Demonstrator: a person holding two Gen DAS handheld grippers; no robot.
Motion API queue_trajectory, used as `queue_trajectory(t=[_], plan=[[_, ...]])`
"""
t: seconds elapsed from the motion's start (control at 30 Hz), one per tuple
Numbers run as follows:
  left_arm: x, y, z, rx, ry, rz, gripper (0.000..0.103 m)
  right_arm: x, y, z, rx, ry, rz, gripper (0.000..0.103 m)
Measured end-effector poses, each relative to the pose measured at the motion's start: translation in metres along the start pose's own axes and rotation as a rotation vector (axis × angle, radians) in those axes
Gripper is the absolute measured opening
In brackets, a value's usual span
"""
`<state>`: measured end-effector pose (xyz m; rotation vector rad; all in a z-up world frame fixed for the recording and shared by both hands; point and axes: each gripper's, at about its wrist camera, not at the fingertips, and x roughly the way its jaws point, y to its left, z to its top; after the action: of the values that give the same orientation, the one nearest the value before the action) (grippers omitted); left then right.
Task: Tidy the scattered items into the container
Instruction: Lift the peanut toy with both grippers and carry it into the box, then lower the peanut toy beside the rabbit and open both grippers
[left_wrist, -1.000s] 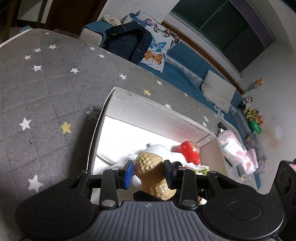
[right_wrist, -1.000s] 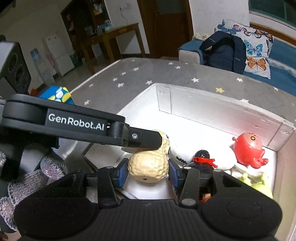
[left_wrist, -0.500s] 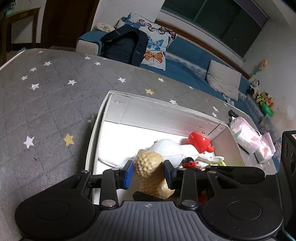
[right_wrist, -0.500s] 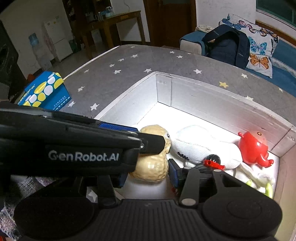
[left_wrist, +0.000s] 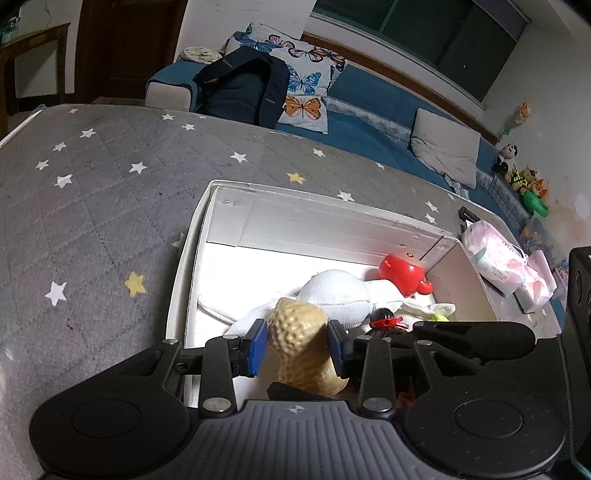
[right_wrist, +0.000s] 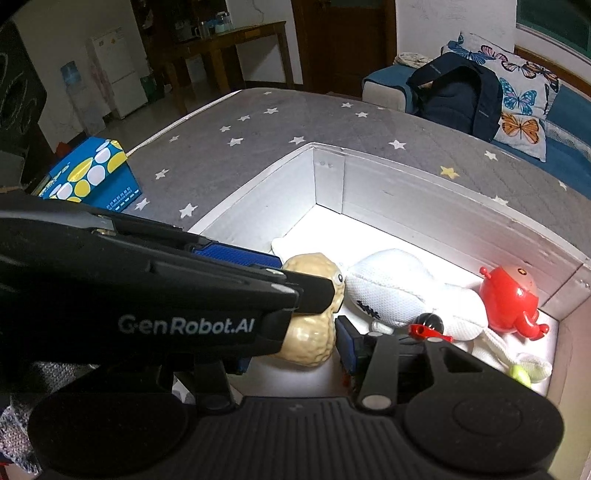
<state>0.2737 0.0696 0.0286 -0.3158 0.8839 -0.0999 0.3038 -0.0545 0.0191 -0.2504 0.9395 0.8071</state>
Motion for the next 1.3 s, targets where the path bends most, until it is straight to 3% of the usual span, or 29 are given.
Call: queue_trajectory(t=[0.87, 1.3], plan=[[0.003, -0.004, 0.003, 0.021, 0.036, 0.031, 0.038, -0.030, -0.002, -0.019, 0.024, -0.069, 0.002, 0.046], [-0.005, -0.002, 0.003, -0.019, 0.005, 0.012, 0.038, -0.057, -0.008, -0.035, 0.071, -0.144, -0.011, 0.048]])
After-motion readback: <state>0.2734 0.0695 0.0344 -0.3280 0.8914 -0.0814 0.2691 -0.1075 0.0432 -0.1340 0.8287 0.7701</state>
